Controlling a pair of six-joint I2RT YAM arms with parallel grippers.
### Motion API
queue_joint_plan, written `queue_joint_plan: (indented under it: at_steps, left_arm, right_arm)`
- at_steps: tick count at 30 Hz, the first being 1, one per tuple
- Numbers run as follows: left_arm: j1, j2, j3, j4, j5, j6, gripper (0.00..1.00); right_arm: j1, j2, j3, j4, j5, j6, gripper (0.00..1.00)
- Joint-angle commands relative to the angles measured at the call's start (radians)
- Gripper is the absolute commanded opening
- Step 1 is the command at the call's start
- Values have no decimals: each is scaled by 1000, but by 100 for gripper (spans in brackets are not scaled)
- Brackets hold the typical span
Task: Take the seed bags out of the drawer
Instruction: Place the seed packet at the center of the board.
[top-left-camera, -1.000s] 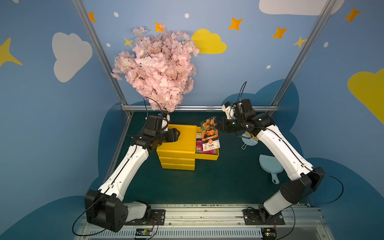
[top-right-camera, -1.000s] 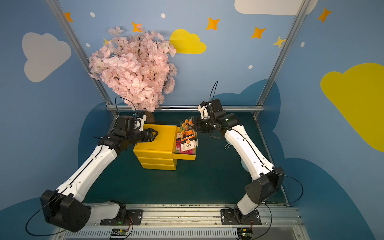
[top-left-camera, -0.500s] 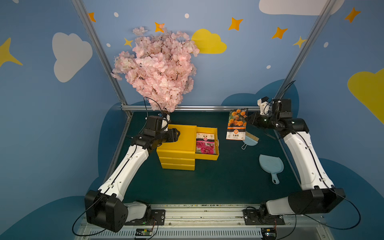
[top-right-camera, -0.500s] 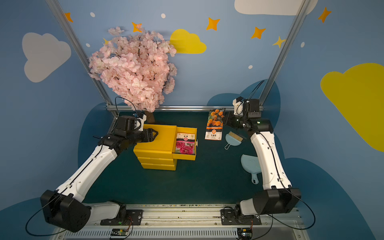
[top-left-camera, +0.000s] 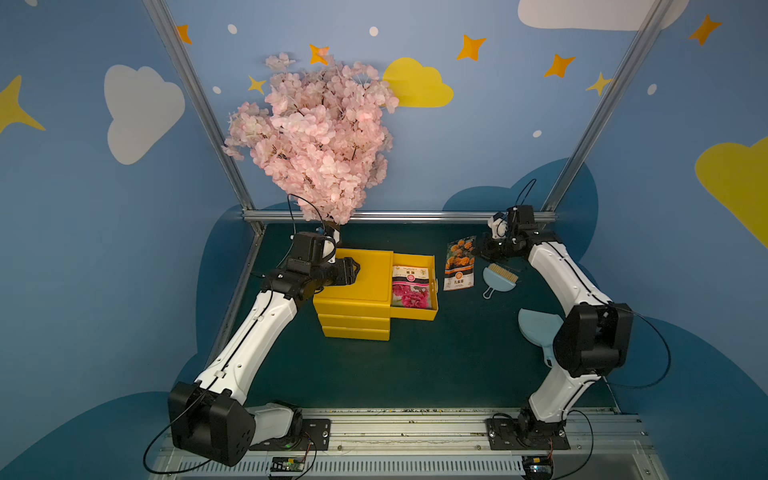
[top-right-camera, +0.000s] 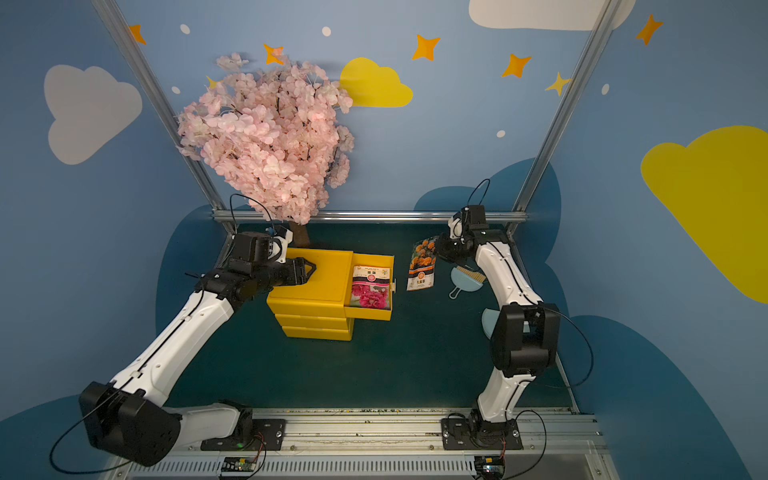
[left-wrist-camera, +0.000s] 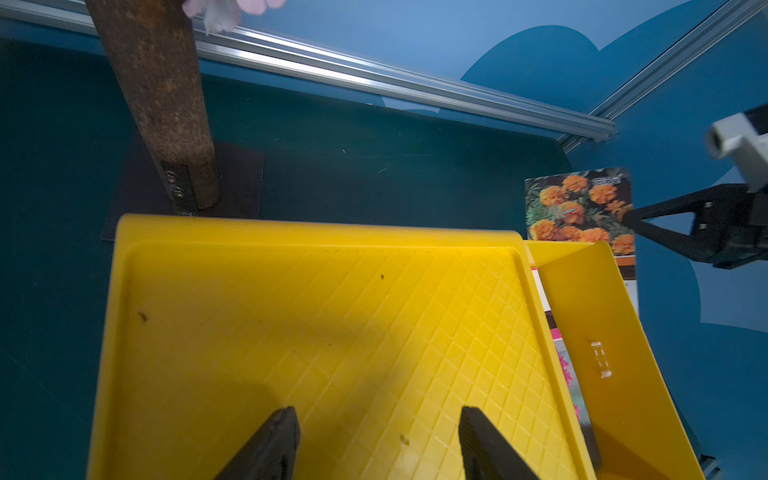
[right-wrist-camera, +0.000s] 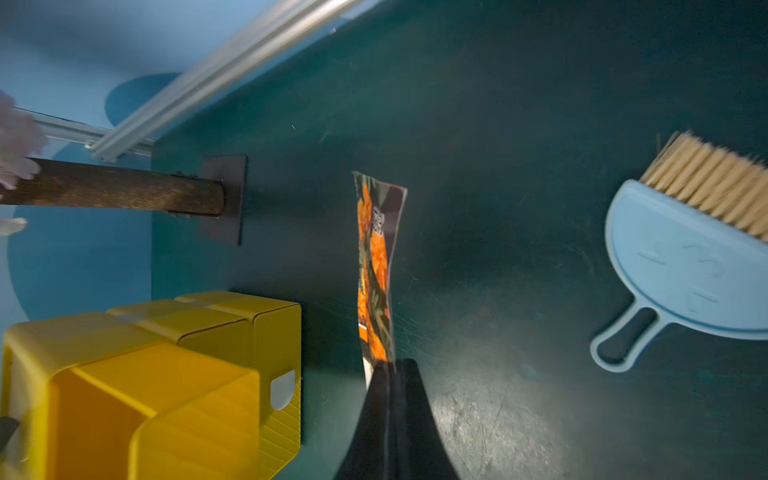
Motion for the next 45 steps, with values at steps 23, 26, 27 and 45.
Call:
queue_joint_plan:
  at_steps: [23, 26, 27, 45]
  left_arm:
    - [2, 28, -58, -189, 1, -23, 67]
    - [0, 26, -61, -190, 1, -24, 67]
    - [2, 25, -62, -190, 1, -24, 67]
    - [1, -10, -82, -180, 7, -29, 67]
  right_arm:
    - [17, 596, 611, -179, 52, -150, 5]
    - [17, 588, 611, -179, 103, -157, 39]
    - [17, 581, 610, -180, 119, -158, 44]
    - [208, 51, 294, -159, 256, -110, 11]
